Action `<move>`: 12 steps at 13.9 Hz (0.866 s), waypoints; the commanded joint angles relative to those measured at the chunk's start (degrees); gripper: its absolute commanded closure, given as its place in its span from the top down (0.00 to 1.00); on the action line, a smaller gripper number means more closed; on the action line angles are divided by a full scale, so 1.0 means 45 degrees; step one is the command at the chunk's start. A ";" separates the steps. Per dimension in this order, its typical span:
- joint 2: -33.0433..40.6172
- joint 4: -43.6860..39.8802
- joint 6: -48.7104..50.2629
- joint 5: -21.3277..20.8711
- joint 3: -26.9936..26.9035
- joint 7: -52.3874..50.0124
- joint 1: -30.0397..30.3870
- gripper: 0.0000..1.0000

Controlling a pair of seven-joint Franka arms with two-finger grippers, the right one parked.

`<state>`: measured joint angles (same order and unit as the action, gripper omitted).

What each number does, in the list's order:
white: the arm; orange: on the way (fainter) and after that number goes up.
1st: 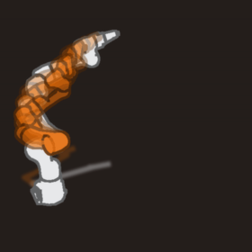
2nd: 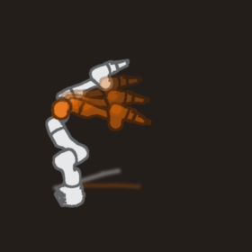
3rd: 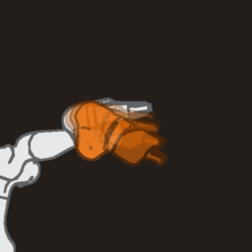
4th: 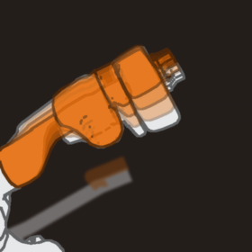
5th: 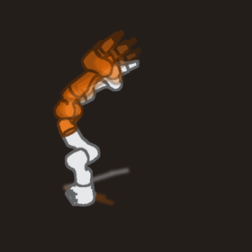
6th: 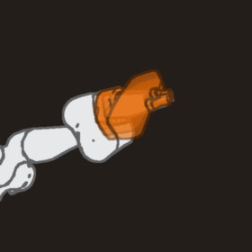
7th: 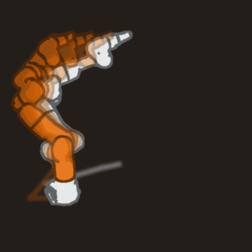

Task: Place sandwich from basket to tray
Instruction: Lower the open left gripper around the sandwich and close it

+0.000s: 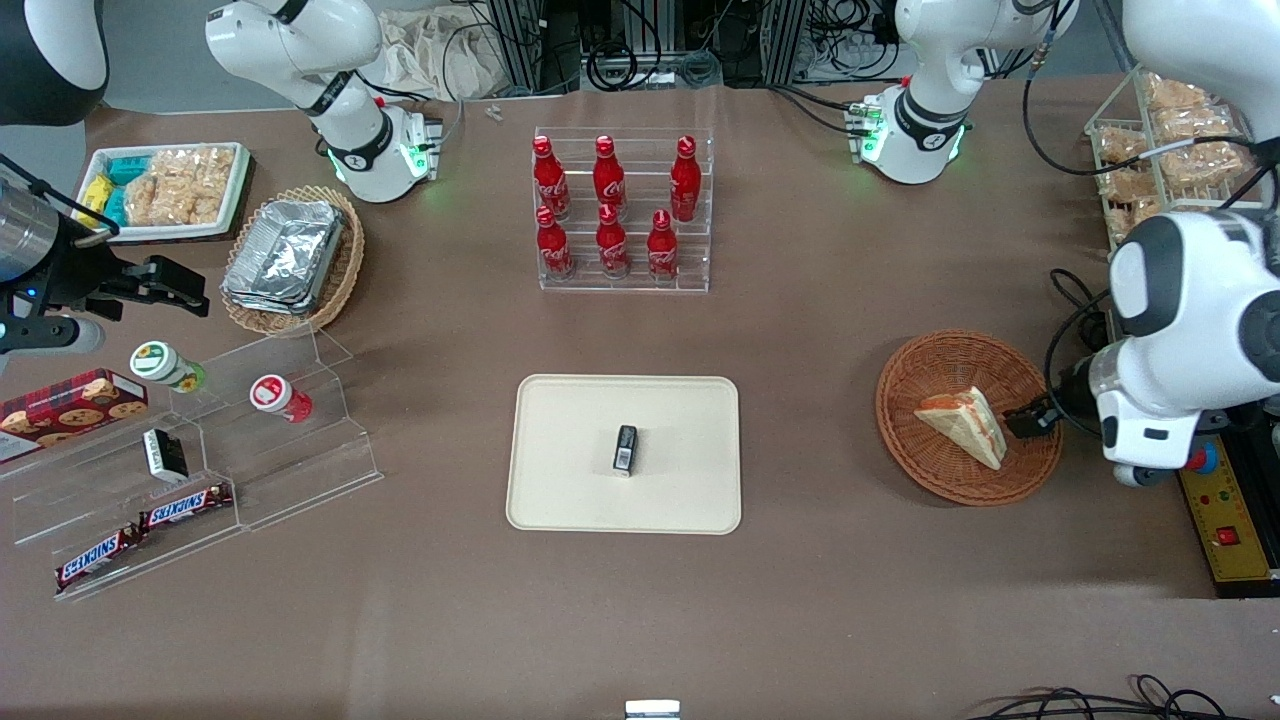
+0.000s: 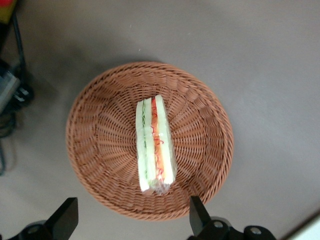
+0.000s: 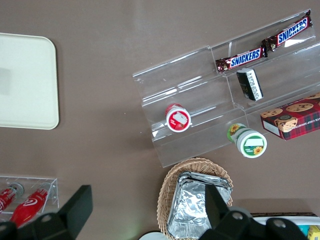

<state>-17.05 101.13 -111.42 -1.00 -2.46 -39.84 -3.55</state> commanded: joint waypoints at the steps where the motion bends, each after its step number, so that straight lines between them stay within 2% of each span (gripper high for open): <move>1: -0.0311 0.0806 -0.1213 -0.0052 0.0039 -0.1399 -0.0032 1.00; 7: -0.0743 0.2541 -0.3752 0.0065 0.0078 -0.2378 -0.0168 1.00; 12: -0.0703 0.3521 -0.4262 0.0065 0.0039 -0.2378 -0.0032 1.00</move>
<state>-21.52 114.37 -128.66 -0.87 -2.18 -49.42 -3.83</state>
